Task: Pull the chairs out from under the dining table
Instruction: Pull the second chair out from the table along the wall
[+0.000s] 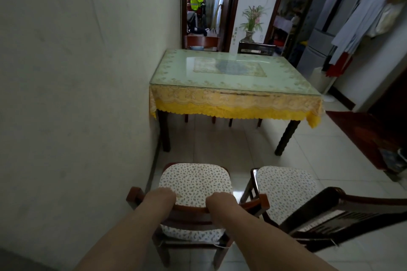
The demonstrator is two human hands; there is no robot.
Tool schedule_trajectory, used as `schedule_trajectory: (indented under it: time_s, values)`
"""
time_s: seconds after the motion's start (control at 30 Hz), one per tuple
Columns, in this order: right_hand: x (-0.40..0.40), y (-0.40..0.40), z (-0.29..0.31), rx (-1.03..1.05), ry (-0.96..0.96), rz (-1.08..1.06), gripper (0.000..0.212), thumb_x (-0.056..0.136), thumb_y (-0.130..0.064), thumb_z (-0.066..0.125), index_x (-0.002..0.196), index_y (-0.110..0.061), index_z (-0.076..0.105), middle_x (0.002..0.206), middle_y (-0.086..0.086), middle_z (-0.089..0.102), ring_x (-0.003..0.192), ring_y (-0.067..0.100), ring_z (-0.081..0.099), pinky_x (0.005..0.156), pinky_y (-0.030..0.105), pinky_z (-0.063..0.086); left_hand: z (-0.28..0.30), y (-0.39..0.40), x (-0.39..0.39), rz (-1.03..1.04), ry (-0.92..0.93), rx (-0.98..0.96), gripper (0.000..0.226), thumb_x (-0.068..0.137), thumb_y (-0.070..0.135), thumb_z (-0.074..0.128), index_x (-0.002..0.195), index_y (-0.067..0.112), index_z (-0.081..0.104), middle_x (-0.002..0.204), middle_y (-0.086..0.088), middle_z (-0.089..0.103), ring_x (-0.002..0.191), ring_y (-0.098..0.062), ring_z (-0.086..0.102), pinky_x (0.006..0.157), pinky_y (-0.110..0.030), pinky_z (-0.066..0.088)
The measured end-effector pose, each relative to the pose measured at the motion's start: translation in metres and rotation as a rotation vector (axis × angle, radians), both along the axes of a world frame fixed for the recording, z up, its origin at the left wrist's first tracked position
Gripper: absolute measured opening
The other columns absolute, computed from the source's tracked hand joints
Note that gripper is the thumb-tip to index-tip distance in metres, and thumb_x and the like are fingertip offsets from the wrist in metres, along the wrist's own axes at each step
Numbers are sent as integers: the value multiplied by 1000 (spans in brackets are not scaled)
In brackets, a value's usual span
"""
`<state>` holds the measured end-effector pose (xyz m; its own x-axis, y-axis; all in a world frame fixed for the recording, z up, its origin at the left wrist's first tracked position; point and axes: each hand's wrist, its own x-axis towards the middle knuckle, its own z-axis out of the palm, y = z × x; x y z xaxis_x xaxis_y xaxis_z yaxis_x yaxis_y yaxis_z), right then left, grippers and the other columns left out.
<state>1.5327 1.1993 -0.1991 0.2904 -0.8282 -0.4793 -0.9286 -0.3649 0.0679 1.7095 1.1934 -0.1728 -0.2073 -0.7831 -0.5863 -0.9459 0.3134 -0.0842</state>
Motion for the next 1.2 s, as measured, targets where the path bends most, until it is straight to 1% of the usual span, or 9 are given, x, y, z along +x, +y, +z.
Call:
schedule_trajectory:
  time_s: [0.13, 0.33, 0.6, 0.77, 0.9, 1.0, 1.1, 1.2]
  values:
    - [-3, 16, -8, 14, 7, 10, 28, 89, -9, 60, 116, -4, 62, 116, 16, 61, 108, 34, 59, 88, 40, 47, -10, 18, 0, -1, 8, -29, 34, 93, 6, 52, 127, 7, 54, 135, -13, 51, 121, -28, 52, 98, -38, 45]
    - [-8, 24, -14, 11, -13, 6, 22, 88, -10, 60, 110, -4, 64, 111, 15, 62, 101, 33, 61, 82, 38, 47, -15, 25, -2, 4, 4, -7, 35, 94, 9, 49, 128, 7, 54, 136, -14, 50, 123, -29, 51, 98, -39, 43]
    - [0, 18, -18, 80, 2, 4, 29, 89, -11, 62, 117, -3, 61, 118, 17, 59, 109, 34, 57, 90, 41, 47, -11, 25, 3, 13, 8, 47, 39, 97, 8, 44, 136, 7, 48, 142, -14, 45, 128, -29, 46, 102, -40, 41]
    - [1, 17, -17, 102, -5, -18, 27, 90, -11, 60, 115, -2, 62, 116, 17, 60, 107, 34, 58, 89, 40, 48, -12, 26, 2, 3, 19, 56, 39, 94, 12, 53, 133, 8, 50, 139, -13, 47, 124, -28, 50, 99, -38, 44]
    - [2, 18, -13, 147, -31, -38, 27, 89, -11, 61, 114, -1, 63, 115, 18, 60, 108, 35, 58, 89, 40, 49, -12, 23, 3, 19, 26, 136, 44, 91, 20, 60, 133, 8, 52, 136, -13, 51, 121, -28, 53, 97, -35, 45]
    - [4, 17, -7, 192, -32, -35, 33, 88, -14, 65, 117, 0, 63, 115, 20, 60, 107, 36, 58, 86, 40, 49, -9, 20, 1, 10, -1, 189, 58, 86, 32, 68, 136, 10, 50, 137, -13, 52, 121, -28, 53, 96, -32, 44]
    - [3, 16, -1, 192, -46, -46, 42, 86, -23, 70, 123, -5, 63, 118, 16, 60, 109, 33, 58, 85, 39, 50, -5, 16, 1, -1, 3, 195, 71, 81, 38, 72, 142, 15, 45, 145, -10, 44, 128, -27, 46, 101, -32, 42]
    - [1, 19, 4, 186, -60, -26, 53, 80, -36, 77, 125, -10, 65, 119, 14, 62, 109, 31, 59, 86, 38, 52, 5, 13, 1, 23, 71, 159, 73, 76, 44, 75, 140, 21, 49, 147, -5, 42, 132, -26, 43, 105, -36, 41]
